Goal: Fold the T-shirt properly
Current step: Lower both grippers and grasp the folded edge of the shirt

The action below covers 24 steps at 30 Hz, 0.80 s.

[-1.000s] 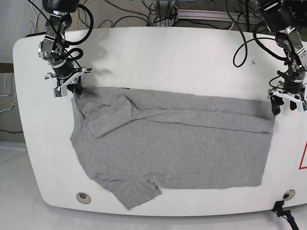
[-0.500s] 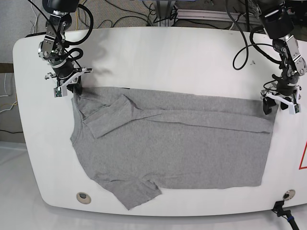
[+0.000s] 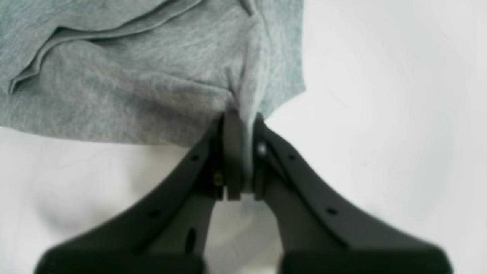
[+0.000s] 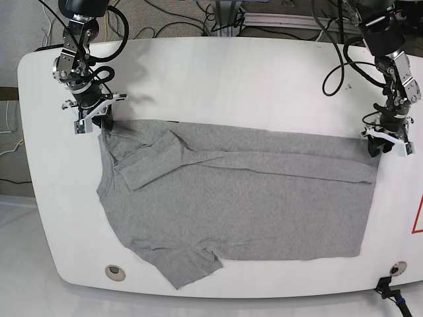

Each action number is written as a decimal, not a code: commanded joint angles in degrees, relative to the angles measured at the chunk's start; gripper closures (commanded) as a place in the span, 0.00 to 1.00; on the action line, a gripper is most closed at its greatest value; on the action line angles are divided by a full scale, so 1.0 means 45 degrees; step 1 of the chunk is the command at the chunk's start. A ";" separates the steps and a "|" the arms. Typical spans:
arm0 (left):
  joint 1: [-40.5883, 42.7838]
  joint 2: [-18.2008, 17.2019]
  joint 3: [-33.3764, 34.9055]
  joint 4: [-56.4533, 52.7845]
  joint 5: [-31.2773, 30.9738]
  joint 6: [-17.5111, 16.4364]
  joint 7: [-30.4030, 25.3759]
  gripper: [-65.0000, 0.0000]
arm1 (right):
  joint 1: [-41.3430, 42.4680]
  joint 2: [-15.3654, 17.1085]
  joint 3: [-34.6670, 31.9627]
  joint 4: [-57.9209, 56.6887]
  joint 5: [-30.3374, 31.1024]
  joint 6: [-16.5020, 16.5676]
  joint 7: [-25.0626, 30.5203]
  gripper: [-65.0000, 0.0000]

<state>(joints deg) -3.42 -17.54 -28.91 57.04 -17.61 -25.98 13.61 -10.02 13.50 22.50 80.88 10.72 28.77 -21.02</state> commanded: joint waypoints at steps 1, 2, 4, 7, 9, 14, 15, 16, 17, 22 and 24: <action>-0.0090 -0.0175 0.0006 0.0092 0.0015 -0.0039 0.0112 0.80 | 0.0029 0.0175 0.0030 0.0107 -0.0067 0.0043 -0.0146 1.00; -0.0090 -0.0175 0.0006 0.0092 0.0015 -0.0039 0.0112 0.88 | 0.0029 0.0175 0.0030 0.0107 -0.0067 0.0043 -0.0146 1.00; -0.0051 -0.0175 0.0006 0.0092 0.0015 -0.0039 0.0112 1.00 | 0.0029 0.0175 0.0030 0.0107 -0.0067 0.0043 -0.0146 1.00; -0.0031 -0.0175 0.0006 0.0092 0.0015 -0.0039 0.0112 1.00 | 0.0029 0.0175 0.0030 0.0107 -0.0067 0.0043 -0.0146 1.00; -0.0031 -0.0175 0.0006 0.0092 0.0015 -0.0039 0.0112 1.00 | 0.0029 0.0175 0.0030 0.0107 -0.0067 0.0043 -0.0146 1.00; 0.0164 -0.0175 -0.0014 0.0190 0.0015 -0.0039 0.0112 1.00 | 0.0010 0.0175 0.0030 0.0107 -0.0067 0.0043 -0.0165 1.00; 0.0321 -0.0175 -0.0014 0.0307 0.0015 -0.0039 0.0112 1.00 | -0.0069 0.0175 0.0030 0.0126 -0.0067 0.0043 -0.0165 1.00; 0.0477 -0.0175 -0.0014 0.0483 0.0015 -0.0039 0.0112 1.00 | -0.0205 0.0175 0.0030 0.0185 -0.0067 0.0043 -0.0165 1.00; 0.0809 -0.0175 -0.0014 0.0717 0.0015 -0.0039 0.0151 1.00 | -0.0322 0.0175 0.0030 0.0263 -0.0067 0.0043 -0.0165 1.00; 0.2450 -0.0175 -0.0033 0.1890 0.0015 -0.0059 0.0151 1.00 | -0.1436 0.0175 0.0089 0.1299 -0.0067 0.0043 -0.0165 1.00; 0.3290 -0.0175 -0.0053 0.2534 -0.0005 -0.0059 0.0151 1.00 | -0.2022 0.0175 0.0089 0.1807 -0.0067 0.0043 -0.0165 1.00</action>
<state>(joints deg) 9.02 -17.61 -28.95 66.59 -18.83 -26.55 12.21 -16.32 13.61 22.65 85.93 10.76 28.75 -21.02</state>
